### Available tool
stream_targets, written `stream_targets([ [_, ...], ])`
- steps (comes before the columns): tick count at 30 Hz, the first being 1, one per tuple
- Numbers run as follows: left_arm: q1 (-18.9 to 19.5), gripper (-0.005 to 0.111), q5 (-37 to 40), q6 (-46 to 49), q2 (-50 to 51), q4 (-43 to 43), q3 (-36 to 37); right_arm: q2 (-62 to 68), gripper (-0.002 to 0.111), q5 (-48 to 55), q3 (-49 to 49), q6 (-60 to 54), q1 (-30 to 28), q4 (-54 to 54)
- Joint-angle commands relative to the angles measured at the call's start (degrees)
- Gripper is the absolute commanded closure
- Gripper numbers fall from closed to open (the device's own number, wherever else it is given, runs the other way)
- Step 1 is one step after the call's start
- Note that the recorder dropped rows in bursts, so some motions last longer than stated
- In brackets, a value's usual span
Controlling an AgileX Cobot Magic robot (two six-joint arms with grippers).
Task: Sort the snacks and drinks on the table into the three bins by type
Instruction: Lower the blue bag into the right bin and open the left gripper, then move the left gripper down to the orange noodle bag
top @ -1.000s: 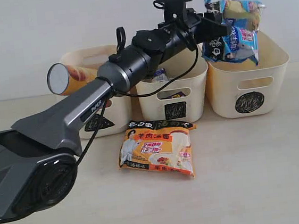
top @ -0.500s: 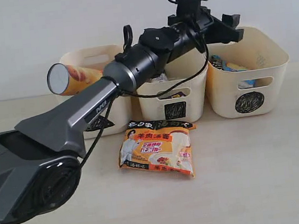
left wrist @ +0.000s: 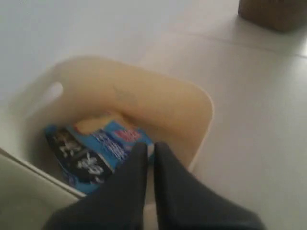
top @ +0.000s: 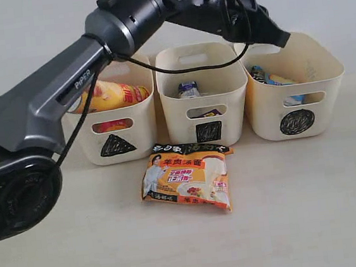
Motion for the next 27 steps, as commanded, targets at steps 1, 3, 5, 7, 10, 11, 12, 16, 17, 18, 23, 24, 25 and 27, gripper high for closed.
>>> stream_targets([
  [1,-0.89,0.102,11.95,-2.32,-3.03,2.39,-0.16,-0.33,0.108,-0.41,0.27,-0.12,-0.14,-0.22],
  [3,-1.55,0.102,13.75,-2.58,-4.73,3.06,1.47,-0.33,0.108,-0.41,0.27,-0.12,-0.14,-0.22],
  [5,-2.2,0.102,14.81,-2.34,-6.38,3.19,4.24,-0.33,0.108,-0.41,0.27,-0.12,-0.14,-0.22],
  [7,-2.81,0.102,16.62,-2.34,-7.88,3.19,7.79,-0.33,0.108,-0.41,0.27,-0.12,-0.14,-0.22],
  [10,-3.52,0.102,19.08,-1.44,-9.55,3.19,12.42,-0.33,0.108,-0.41,0.27,-0.12,-0.14,-0.22],
  [11,-3.69,0.102,19.56,-1.44,-10.2,3.19,13.48,-0.33,0.108,-0.41,0.27,-0.12,-0.14,-0.22],
  [12,-3.76,0.102,19.81,-1.44,-10.88,2.67,14.79,-0.33,0.108,-0.41,0.27,-0.12,-0.14,-0.22],
  [16,-3.94,0.102,22.12,-0.4,-13.82,-1.33,20.76,-0.33,0.108,-0.41,0.27,-0.12,-0.14,-0.22],
  [17,-4.05,0.102,22.21,-0.31,-14.56,-1.33,22.72,-0.33,0.108,-0.41,0.27,-0.12,-0.14,-0.22],
  [18,-4.16,0.102,22.19,-0.31,-15.83,-1.1,24.85,-0.33,0.108,-0.31,0.27,-0.12,-0.14,-0.22],
  [23,-4.15,0.102,19.46,0.31,-22.24,-1.1,37.93,-0.33,0.108,-0.31,0.27,-0.12,-0.14,-0.22],
  [24,-4.15,0.102,17.69,0.43,-24.05,-1.1,40.67,-0.33,0.108,-0.31,0.27,-0.12,-0.14,-0.22],
  [25,-4.15,0.102,15.63,0.7,-25.94,-1.1,44.2,-0.33,0.108,-0.31,0.27,-0.12,-0.14,-0.22],
  [27,-4.15,0.102,11.34,1.09,-29.57,-1.1,51.63,-0.33,0.108,-0.31,0.27,-0.12,-0.14,-0.22],
])
